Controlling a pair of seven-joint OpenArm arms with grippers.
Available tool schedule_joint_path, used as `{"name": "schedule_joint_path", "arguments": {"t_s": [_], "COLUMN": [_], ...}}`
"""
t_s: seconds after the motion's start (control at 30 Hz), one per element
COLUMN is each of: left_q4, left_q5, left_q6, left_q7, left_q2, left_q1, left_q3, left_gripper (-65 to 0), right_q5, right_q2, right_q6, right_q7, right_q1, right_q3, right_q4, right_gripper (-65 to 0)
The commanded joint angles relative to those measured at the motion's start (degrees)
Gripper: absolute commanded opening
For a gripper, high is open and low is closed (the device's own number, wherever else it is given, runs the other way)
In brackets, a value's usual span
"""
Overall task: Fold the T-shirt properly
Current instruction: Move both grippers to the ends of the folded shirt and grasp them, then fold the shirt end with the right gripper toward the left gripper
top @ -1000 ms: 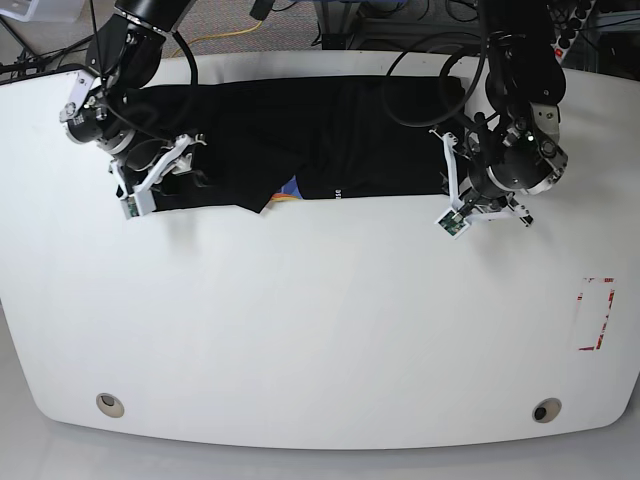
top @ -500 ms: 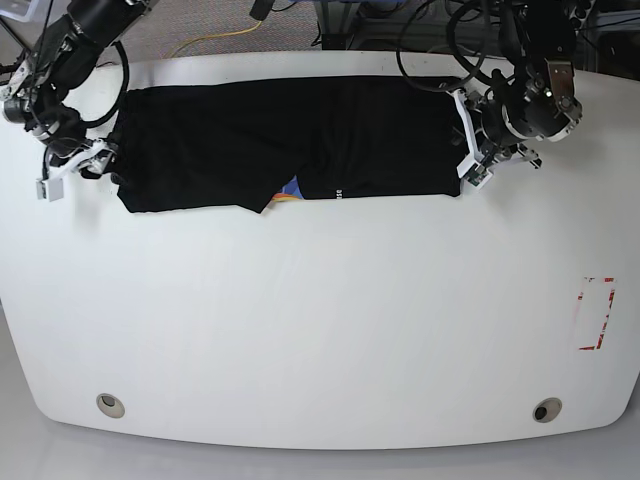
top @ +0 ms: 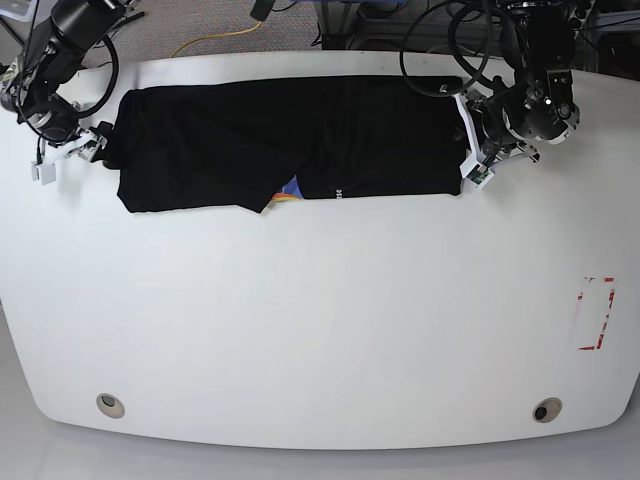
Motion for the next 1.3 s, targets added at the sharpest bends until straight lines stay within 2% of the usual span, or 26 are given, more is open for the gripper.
{"name": "schedule_joint_path", "arguments": {"t_s": [0.0,0.13,0.27,0.47,0.57,0.63,0.7,0.73,0.97,1.17,1.27], "left_q4": [-0.04,-0.39,-1.01,-1.18,-1.18,-1.18,-1.18,-1.18,-2.15,-4.17,-6.63], "left_q5": [-0.46,-0.37,2.35,5.08,6.31,7.63,8.06,8.06,8.06,8.06,8.06], "left_q6": [-0.06,-0.06,-0.06,-0.06,-0.06,-0.06,-0.06,-0.06,-0.06,-0.06,-0.06], "left_q7": [-0.55,-0.55,-0.55,-1.96,-4.07,-4.33,-4.33,-4.33,-4.24,-4.42,-4.42], "left_q2": [-0.44,-0.44,-0.36,-0.27,-0.09,-0.01,0.17,0.87,1.67,4.83,6.59], "left_q1": [-0.37,-0.37,-0.46,-0.46,-0.46,-0.55,-0.63,-0.63,-2.57,-4.33,-5.03], "left_q3": [-0.17,-0.17,-0.26,-0.26,-0.17,0.01,0.1,0.1,0.18,0.18,0.1], "left_gripper": [-51.7,-51.7,-51.7,-51.7,-51.7,-51.7,-51.7,-51.7,-51.7,-51.7,-51.7], "right_q5": [0.92,0.75,0.75,0.66,0.66,0.75,1.1,1.1,1.1,1.19,1.27], "right_q2": [-1.03,-4.72,-6.56,-9.2,-9.29,-9.29,-9.11,-9.03,-9.11,-9.47,-11.58], "right_q6": [0.34,0.34,0.34,0.34,0.34,0.34,0.34,0.34,0.34,0.34,0.34], "right_q7": [0.17,-0.1,-0.18,-0.1,0.08,0.08,0.08,0.08,-0.36,-1.41,-3.96], "right_q1": [-0.6,-1.13,-2.36,-2.27,-2.27,-2.27,-2.27,-2.27,-4.29,-6.76,-6.84], "right_q3": [0.21,-0.14,-5.06,-6.47,-6.82,-6.56,-6.56,-6.56,-6.47,-6.82,-6.65], "right_q4": [1.05,3.51,7.2,9.49,9.49,9.49,9.58,9.66,19.33,28.83,31.38], "right_gripper": [-18.2,-18.2,-18.2,-20.1,-33.0,-49.3,-61.4,-65.0,-65.0,-65.0,-65.0]}}
